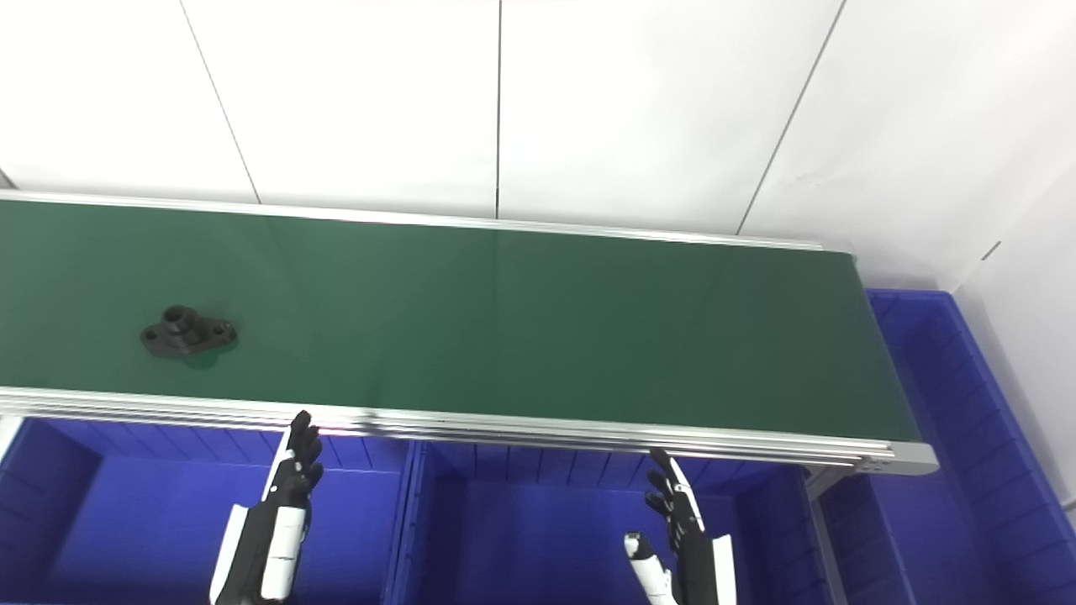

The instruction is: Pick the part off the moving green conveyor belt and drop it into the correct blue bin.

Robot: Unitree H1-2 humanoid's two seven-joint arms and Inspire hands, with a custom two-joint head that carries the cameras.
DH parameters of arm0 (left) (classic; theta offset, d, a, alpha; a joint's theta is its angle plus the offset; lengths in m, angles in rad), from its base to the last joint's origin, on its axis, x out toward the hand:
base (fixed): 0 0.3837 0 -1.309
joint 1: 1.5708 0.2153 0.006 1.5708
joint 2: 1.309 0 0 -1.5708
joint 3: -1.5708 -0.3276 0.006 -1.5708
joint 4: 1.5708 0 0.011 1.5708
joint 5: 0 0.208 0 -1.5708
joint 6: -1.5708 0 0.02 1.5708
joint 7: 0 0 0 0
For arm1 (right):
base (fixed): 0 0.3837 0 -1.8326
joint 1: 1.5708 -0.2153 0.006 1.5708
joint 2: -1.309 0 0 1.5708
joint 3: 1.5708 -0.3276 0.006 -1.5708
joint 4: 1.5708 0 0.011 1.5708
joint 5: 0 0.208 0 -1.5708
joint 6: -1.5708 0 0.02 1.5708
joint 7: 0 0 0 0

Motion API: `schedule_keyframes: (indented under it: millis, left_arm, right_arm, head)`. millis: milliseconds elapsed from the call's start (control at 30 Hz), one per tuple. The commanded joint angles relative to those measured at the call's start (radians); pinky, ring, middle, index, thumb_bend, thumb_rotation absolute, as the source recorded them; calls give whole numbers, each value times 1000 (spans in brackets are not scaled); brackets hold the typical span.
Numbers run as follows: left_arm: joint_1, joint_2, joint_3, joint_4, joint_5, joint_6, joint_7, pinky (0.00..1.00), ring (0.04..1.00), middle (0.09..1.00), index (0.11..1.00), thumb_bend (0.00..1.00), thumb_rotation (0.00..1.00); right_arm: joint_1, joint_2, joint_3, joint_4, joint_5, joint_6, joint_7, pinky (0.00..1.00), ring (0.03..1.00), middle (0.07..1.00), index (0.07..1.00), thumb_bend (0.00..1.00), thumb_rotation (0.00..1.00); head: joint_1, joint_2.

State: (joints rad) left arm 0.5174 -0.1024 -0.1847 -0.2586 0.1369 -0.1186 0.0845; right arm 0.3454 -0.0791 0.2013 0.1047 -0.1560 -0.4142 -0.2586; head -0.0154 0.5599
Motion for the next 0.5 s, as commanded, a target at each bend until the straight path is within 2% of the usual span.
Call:
schedule_keyframes:
  millis: [0,133,300,467]
  left_arm:
    - [1,-17,-8,-25,17,-30,9,1000,1000,1000,1000,617,1000]
    - [1,-35,-14,-17,33,-18,14,1000,1000,1000,1000,627,1000]
    - [-8,-57,-21,22,52,-29,26,1000,986,1000,1000,612,1000]
    - [-13,-72,-30,48,81,-43,46,994,974,1000,1000,655,978]
  right_arm:
    - [-4,-3,-9,-31,-4,-54,13,848,907,949,918,810,930]
    - [-5,-13,-21,-25,-5,-54,25,848,910,956,922,797,937]
    - [-15,-28,-30,8,-4,-55,17,837,908,958,927,766,885]
    - [-29,-33,-40,35,-11,-56,-4,816,903,956,928,766,872]
  head:
    - [14,5]
    - [54,-10]
    - [116,-60]
    - [144,-71]
